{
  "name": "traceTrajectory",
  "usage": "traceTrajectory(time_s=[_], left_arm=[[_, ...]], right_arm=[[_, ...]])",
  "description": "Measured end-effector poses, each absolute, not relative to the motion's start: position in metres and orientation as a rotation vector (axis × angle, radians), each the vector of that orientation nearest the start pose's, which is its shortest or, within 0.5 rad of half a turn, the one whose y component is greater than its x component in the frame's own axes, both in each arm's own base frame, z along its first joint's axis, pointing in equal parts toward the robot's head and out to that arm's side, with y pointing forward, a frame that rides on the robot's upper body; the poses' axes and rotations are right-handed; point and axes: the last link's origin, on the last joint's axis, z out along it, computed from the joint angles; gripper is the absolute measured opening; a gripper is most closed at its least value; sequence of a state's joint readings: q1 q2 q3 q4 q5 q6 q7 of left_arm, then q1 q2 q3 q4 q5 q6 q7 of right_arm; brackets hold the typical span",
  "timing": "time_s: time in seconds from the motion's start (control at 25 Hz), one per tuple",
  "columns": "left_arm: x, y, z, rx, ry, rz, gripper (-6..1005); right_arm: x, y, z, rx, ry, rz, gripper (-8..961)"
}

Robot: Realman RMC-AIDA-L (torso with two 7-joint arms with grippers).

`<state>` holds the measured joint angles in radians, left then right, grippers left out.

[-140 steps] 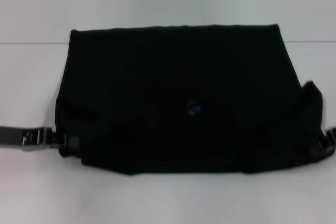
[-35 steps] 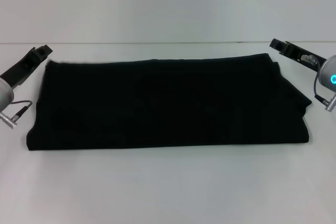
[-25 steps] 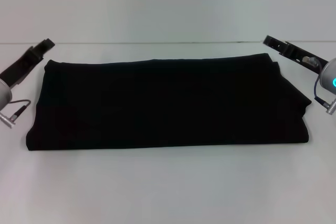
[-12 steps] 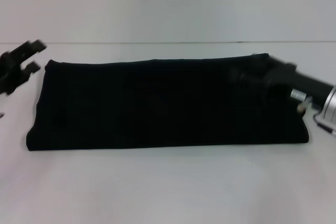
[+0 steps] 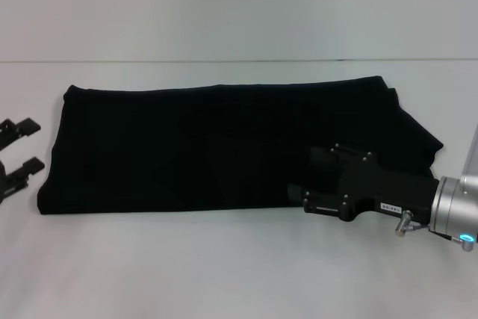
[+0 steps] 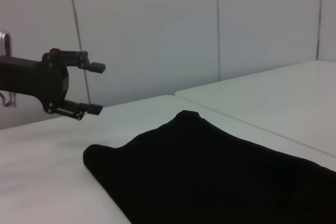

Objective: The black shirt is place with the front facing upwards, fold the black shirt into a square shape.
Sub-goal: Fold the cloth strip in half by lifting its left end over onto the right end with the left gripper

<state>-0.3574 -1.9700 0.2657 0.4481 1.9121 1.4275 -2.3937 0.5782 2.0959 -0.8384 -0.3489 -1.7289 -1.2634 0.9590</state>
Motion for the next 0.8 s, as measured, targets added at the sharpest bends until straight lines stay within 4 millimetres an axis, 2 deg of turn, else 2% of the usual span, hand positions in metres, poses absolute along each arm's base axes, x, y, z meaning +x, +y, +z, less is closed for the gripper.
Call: traceTrajectory(time_s=[0.32,0.8], left_arm=[[-0.387,0.269,0.071,1.482,2.695,1.398,843],[-0.397,0.270,0.061,1.387,2.836,1.344,843]], right_arm=[[0.268,0.339,-0.058,-2.572,0.437,0.669,854],[0.269,0.341,-0.059,-2.544,0.443,0.671,854]])
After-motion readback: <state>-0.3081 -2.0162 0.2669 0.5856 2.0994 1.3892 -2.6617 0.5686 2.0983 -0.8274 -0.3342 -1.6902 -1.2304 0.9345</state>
